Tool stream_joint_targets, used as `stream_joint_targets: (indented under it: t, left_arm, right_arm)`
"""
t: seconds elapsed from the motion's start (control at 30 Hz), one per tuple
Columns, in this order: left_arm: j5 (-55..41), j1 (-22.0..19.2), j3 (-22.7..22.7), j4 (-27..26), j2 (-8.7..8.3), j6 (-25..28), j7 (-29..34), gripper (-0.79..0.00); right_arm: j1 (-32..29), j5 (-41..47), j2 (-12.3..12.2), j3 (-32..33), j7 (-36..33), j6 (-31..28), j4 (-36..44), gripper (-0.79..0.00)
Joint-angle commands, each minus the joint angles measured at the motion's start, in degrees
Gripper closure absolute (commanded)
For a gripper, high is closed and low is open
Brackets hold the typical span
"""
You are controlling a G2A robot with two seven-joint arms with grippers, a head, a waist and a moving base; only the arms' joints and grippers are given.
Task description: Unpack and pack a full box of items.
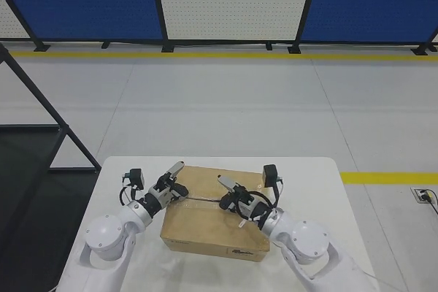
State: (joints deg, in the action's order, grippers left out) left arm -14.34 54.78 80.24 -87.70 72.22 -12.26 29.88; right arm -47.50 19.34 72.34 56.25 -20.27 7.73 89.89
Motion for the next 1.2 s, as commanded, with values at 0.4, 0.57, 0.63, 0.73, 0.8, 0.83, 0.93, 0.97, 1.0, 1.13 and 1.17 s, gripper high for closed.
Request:
stream_joint_targets:
  t: [0.4,0.57,0.63,0.73,0.8,0.83,0.93,0.97,1.0,1.13,1.17]
  left_arm:
    - [-0.5,0.6,0.1,-0.6,-0.35,0.7,0.3,-0.785]
    - [-0.8,0.9,0.2,-1.1,-0.46,0.8,0.2,-0.785]
    - [-0.8,1.0,0.2,-1.3,-0.50,0.9,0.1,-0.785]
    - [-0.8,1.3,0.1,-1.8,-0.57,0.9,0.1,-0.785]
    - [-0.8,1.4,0.1,-2.0,-0.61,0.9,0.0,-0.785]
    - [-0.8,1.4,0.0,-2.1,-0.63,0.9,0.0,-0.785]
    - [-0.8,1.5,0.0,-2.4,-0.69,0.9,-0.1,-0.785]
    - [-0.8,1.5,0.0,-2.4,-0.70,0.9,-0.2,-0.785]
    - [-0.9,1.5,0.0,-2.6,-0.73,0.9,-0.2,-0.785]
    - [-1.0,1.6,0.1,-2.7,-0.82,1.0,-0.2,-0.785]
    - [-1.1,1.6,0.1,-2.8,-0.84,1.0,-0.2,-0.785]
  right_arm:
    - [2.8,-0.9,2.0,-3.3,0.7,-0.1,-3.8,-0.785]
    - [4.0,-1.6,2.9,-4.6,2.2,-1.8,-6.2,-0.785]
    - [4.5,-2.5,3.3,-5.2,3.1,-1.7,-7.1,-0.785]
    - [4.8,-2.7,3.6,-5.3,3.5,-1.6,-7.9,-0.785]
    - [4.7,-2.9,3.7,-5.0,3.5,-1.1,-8.3,-0.785]
    - [4.6,-3.1,3.7,-4.8,3.4,-0.9,-8.4,-0.785]
    - [4.1,-3.7,3.6,-3.8,3.1,-0.3,-8.2,-0.785]
    - [3.7,-3.9,3.6,-3.4,3.0,-0.1,-7.9,-0.785]
    - [3.3,-4.2,3.5,-2.8,3.0,-0.1,-7.6,-0.785]
    - [1.4,-5.3,3.0,-0.4,2.5,0.6,-5.9,-0.785]
    - [0.9,-5.7,2.8,0.2,2.3,0.9,-5.4,-0.785]
